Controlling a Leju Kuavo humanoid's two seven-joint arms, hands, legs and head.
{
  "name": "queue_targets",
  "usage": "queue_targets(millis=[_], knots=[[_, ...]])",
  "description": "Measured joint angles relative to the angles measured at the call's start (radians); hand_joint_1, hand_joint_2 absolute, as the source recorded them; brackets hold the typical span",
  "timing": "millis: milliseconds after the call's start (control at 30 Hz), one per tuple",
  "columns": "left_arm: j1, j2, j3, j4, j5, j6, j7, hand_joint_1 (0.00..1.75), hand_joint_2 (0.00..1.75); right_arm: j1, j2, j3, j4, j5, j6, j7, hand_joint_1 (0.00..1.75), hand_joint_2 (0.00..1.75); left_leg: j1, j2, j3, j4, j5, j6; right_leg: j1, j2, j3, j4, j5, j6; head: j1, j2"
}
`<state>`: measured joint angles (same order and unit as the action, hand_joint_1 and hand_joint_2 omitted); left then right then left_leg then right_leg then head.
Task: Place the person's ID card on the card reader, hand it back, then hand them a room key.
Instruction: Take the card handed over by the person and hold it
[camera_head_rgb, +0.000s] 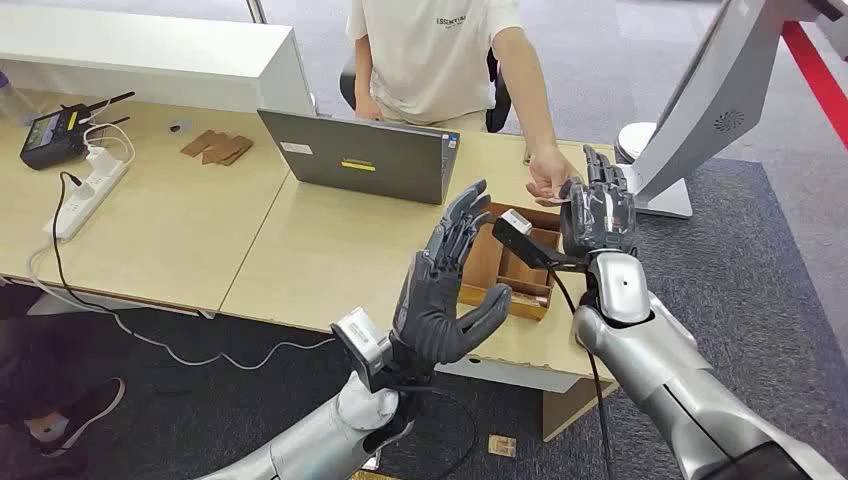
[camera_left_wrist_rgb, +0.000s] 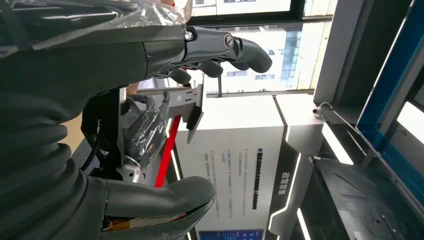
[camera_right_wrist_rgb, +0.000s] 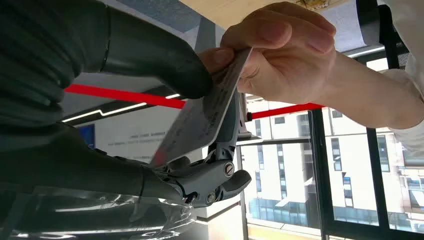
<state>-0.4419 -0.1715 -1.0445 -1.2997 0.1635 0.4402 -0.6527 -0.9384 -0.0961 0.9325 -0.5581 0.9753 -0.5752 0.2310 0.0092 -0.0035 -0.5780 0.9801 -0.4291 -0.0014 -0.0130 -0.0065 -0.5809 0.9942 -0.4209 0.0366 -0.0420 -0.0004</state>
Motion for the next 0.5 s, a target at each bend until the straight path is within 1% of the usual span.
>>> queue_targets(millis=[500], knots=[[0.002, -0.004, 0.000, 0.014, -0.011, -0.004, 0.000, 0.00, 1.75, -0.016, 0.009, -0.007, 0.016, -0.023, -0.015, -0.010, 1.75, 1.75, 0.000, 0.000, 0.000, 0.000, 0.000, 0.000, 0.000, 0.000, 0.000, 0.000, 0.000, 0.000, 0.000, 0.000]])
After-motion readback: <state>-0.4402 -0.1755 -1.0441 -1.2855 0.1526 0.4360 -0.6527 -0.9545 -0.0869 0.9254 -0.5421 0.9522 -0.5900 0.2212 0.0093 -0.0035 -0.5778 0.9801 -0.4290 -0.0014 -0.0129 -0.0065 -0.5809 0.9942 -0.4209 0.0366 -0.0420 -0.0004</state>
